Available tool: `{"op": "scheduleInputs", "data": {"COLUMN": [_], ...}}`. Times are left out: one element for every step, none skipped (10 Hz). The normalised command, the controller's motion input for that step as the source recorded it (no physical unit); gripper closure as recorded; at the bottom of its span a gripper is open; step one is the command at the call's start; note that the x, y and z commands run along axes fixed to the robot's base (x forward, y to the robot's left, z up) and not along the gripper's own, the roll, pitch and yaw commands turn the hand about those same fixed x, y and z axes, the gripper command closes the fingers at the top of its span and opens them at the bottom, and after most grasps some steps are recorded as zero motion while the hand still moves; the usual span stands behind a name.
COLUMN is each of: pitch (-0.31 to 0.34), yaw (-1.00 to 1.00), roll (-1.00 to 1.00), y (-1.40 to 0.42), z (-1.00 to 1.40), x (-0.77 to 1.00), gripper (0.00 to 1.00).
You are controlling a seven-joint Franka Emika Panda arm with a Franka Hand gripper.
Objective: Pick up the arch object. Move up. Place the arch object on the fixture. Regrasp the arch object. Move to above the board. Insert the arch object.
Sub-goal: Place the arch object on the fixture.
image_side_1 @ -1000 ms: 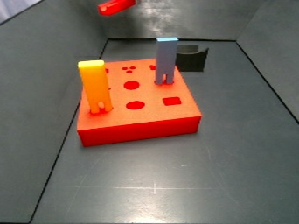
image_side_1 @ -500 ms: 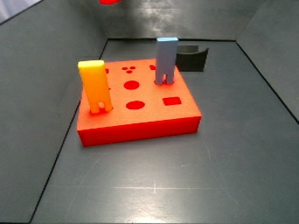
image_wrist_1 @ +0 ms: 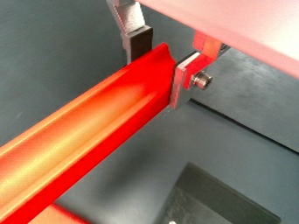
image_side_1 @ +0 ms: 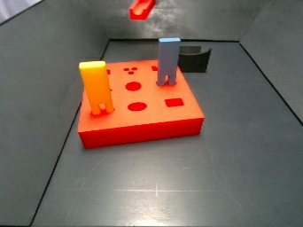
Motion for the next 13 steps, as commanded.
{"op": "scheduleInputs", "data": {"pitch": [0.259, 0.222, 0.202, 0.183, 0.18, 0.172, 0.177, 0.185, 0.052, 0.051, 0.065, 0.1, 0.139], "yaw": [0.31, 0.2, 0.13, 0.07, 0.05, 0.05, 0.04, 0.04, 0.25, 0.24, 0.21, 0.18, 0.16], "roll": [0.1, 0.1, 0.1, 0.09, 0.09, 0.08, 0.07, 0.06, -1.0, -1.0, -1.0, -1.0, -1.0], "y": [-0.34, -0.22, -0.14, -0.06, -0.04, -0.03, -0.02, -0.01, -0.09, -0.07, 0.0, 0.02, 0.03], "z": [-0.01, -0.01, 0.0, 0.01, 0.01, 0.01, 0.01, 0.01, 0.23, 0.21, 0.13, 0.04, 0.03], "x": [1.0, 0.92, 0.8, 0.65, 0.54, 0.45, 0.35, 0.23, 0.86, 0.78, 0.69, 0.59, 0.53], "gripper": [1.0, 1.0, 1.0, 1.0, 1.0, 1.0, 1.0, 1.0, 1.0, 1.0, 1.0, 1.0, 1.0]}}
